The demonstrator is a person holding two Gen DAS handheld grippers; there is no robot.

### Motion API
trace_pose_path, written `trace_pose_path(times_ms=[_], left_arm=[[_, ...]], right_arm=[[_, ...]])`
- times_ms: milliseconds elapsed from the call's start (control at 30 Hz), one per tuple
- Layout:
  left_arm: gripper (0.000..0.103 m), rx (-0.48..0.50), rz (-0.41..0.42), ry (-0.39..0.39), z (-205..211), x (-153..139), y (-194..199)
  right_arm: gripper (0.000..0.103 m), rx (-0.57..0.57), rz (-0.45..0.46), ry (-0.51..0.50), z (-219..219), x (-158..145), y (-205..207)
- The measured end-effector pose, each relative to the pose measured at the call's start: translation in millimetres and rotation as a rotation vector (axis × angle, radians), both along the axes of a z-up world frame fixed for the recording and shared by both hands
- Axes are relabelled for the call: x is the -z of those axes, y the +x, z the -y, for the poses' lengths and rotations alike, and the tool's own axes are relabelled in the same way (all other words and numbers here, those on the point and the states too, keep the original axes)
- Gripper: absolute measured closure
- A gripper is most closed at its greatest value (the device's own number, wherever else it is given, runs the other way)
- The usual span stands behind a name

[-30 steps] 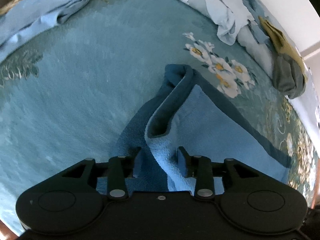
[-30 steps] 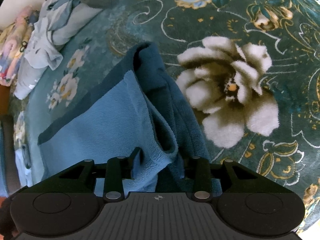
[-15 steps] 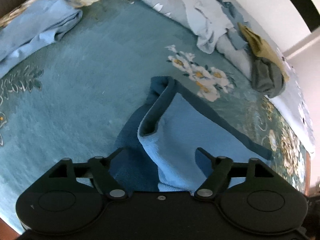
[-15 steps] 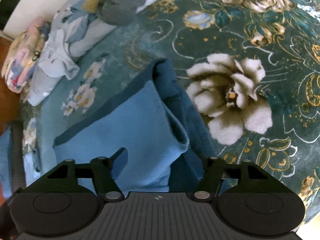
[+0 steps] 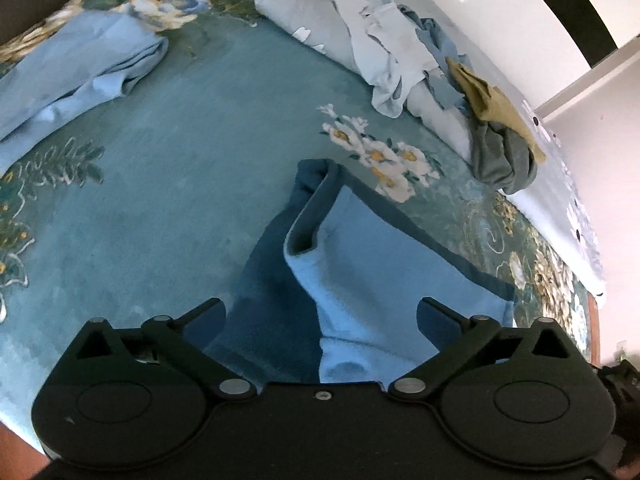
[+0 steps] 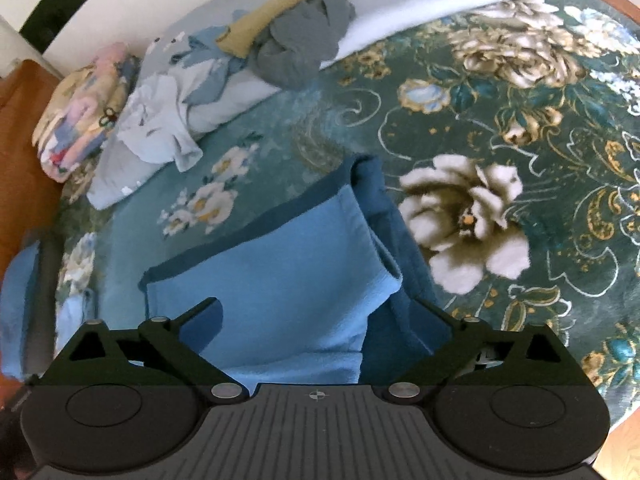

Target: Fold clothes

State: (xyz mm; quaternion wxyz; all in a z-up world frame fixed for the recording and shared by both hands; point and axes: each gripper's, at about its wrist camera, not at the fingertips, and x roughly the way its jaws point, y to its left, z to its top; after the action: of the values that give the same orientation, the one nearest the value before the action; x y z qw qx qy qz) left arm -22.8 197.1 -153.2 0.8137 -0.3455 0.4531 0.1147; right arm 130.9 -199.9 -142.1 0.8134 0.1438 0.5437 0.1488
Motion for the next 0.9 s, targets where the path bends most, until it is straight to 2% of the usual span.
trace_pose_path(times_ms=[233, 500, 633, 800, 900], left_arm=[[0.003, 0.06, -0.027, 0.028, -7.1, 3.6, 6.0], [0.003, 0.13, -0.092, 0.067, -11.6, 20.4, 25.4], [0.003, 0.143, -0.104, 0.042, -16.6, 29.2, 35.3], [0.003, 0.147, -0.142, -0.041, -25.7, 51.9, 53.5], [0.003, 0.167, -0.155, -0.043, -30.6, 62.2, 64.1]], right_arm=[[0.001, -0.031, 0.019, -0.032, 14.9, 4.3, -10.6], [0.001, -0.09, -0.01, -0.074, 27.7, 42.0, -3.8], [0.001, -0.077, -0.038, -0.052, 31.5, 64.0, 13.1], [0.001, -0.11, -0.063, -0.018, 34.0, 86.3, 35.3], [0.001, -0.129, -0.076, -0.006, 36.0, 97.0, 46.7]])
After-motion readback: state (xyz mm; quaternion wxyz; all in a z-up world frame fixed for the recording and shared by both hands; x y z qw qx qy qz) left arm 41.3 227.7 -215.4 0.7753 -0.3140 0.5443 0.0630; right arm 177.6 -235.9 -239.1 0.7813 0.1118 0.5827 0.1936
